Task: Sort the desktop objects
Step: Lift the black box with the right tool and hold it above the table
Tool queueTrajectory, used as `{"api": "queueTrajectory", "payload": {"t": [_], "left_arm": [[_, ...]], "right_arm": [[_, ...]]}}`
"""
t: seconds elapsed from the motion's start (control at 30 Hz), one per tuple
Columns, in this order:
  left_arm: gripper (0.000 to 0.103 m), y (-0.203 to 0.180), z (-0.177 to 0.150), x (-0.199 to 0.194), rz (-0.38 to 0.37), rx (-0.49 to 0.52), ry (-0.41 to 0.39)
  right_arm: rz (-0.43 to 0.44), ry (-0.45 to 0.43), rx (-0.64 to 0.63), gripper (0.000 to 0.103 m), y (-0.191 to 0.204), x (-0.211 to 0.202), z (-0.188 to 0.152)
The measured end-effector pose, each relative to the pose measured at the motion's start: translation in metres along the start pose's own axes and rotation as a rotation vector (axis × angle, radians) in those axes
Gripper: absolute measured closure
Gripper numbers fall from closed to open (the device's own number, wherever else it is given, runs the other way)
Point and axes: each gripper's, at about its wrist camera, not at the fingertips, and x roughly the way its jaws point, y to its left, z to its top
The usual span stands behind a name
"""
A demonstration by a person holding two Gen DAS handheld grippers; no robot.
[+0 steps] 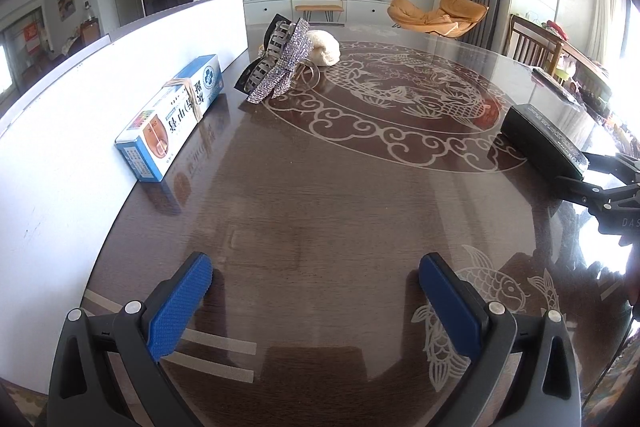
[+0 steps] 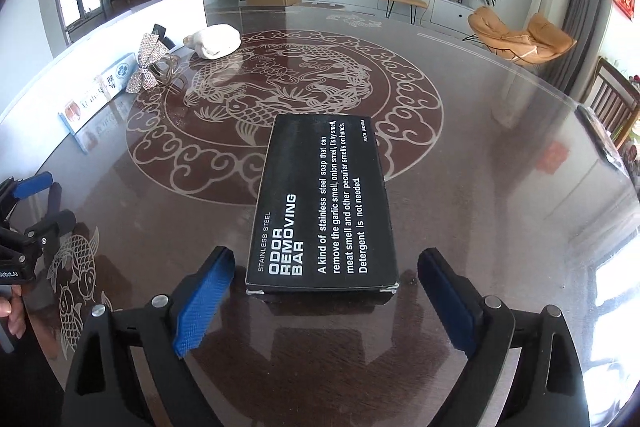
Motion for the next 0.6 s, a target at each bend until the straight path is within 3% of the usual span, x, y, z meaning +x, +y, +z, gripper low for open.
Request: {"api": "queueTrajectory", "payload": {"t": [0.07,0.6], "left_arm": [[0.000,0.0000,-0.0002,-0.0001,0.002,-0.002,0.000],[0.000,-0.0001,-0.0008,-0.0005,0.001,-0.002,-0.001]], "right_arm": [[-0.015,-0.009,-0.010,0.005,0.0021,-0.0018,-0.0002],[-0.052,0.007,-0.025,0.005,0.0043,0.0026,-0.0004]]}}
